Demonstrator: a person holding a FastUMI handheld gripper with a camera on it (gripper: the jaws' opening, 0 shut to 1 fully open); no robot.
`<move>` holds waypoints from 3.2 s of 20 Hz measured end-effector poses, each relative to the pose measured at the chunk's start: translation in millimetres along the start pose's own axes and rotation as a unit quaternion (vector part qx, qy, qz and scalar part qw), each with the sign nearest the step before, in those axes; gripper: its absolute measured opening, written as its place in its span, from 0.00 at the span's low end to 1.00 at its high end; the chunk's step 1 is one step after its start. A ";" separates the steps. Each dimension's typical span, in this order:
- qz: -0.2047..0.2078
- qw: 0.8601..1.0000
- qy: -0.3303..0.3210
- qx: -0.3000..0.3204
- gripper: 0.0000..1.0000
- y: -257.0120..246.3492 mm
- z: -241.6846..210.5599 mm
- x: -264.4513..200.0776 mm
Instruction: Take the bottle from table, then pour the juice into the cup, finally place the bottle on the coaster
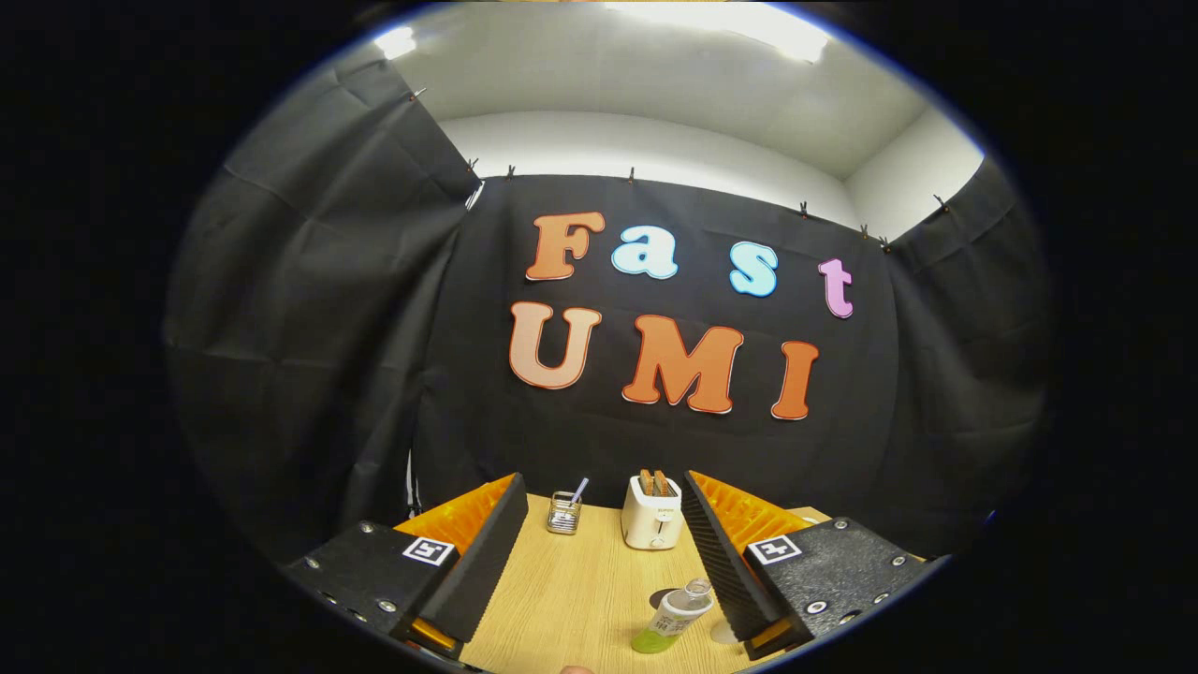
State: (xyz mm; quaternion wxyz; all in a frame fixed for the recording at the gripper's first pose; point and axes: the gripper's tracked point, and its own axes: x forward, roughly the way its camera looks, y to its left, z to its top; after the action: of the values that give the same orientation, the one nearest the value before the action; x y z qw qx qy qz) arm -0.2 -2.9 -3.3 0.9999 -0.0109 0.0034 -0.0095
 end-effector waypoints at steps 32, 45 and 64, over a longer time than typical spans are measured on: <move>-0.073 0.993 0.094 0.027 0.98 -97.4 -128.6 61.1; -0.067 0.979 0.187 0.049 0.98 -94.8 -248.7 64.4; -0.062 0.971 0.226 0.054 0.58 -79.8 -311.6 61.5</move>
State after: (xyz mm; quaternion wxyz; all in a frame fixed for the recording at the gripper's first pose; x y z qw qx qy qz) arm 57.6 -90.6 -313.6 0.9698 0.0456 0.2279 -0.0737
